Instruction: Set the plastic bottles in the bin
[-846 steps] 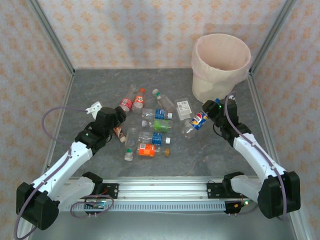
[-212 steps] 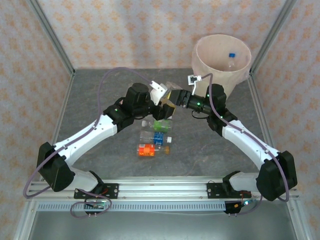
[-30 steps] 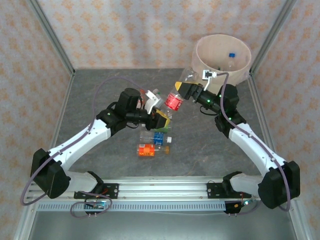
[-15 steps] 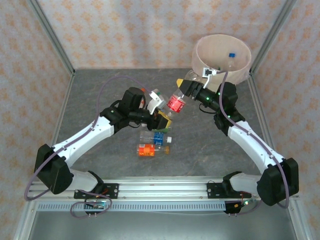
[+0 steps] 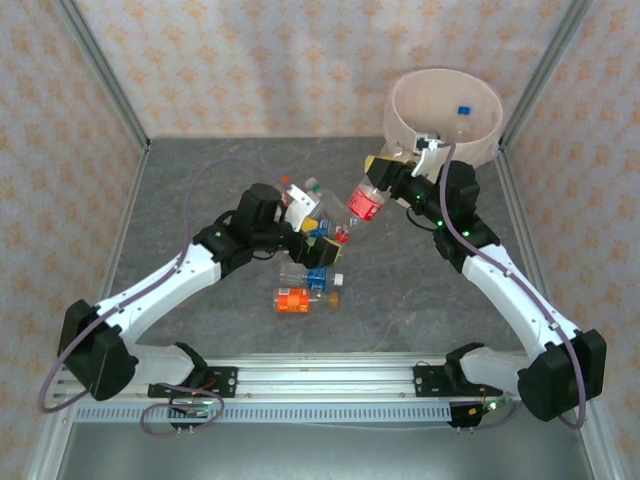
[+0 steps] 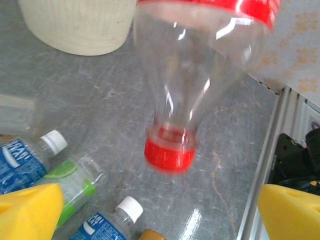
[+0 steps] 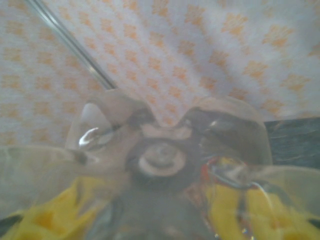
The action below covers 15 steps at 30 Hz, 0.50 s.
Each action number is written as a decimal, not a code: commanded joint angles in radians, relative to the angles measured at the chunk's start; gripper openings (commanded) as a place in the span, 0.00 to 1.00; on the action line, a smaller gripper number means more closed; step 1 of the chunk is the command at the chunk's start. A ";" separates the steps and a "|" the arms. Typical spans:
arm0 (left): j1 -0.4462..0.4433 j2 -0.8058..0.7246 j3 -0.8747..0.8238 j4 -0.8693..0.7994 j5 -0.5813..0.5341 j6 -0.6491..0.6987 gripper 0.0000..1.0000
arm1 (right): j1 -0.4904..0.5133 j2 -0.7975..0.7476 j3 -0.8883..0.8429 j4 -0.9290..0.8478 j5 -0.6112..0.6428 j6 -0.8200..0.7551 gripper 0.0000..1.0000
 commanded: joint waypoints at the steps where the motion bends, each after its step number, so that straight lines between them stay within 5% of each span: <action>1: 0.010 -0.095 -0.059 0.119 -0.161 -0.036 1.00 | -0.014 -0.011 0.096 -0.081 0.122 -0.123 0.15; 4: 0.014 -0.167 -0.121 0.166 -0.333 -0.071 1.00 | -0.042 0.003 0.142 -0.094 0.173 -0.148 0.00; 10: 0.016 -0.253 -0.195 0.148 -0.746 -0.150 1.00 | -0.105 0.049 0.261 -0.086 0.289 -0.198 0.00; 15: 0.016 -0.268 -0.215 0.092 -0.877 -0.184 1.00 | -0.167 0.098 0.353 -0.071 0.400 -0.225 0.00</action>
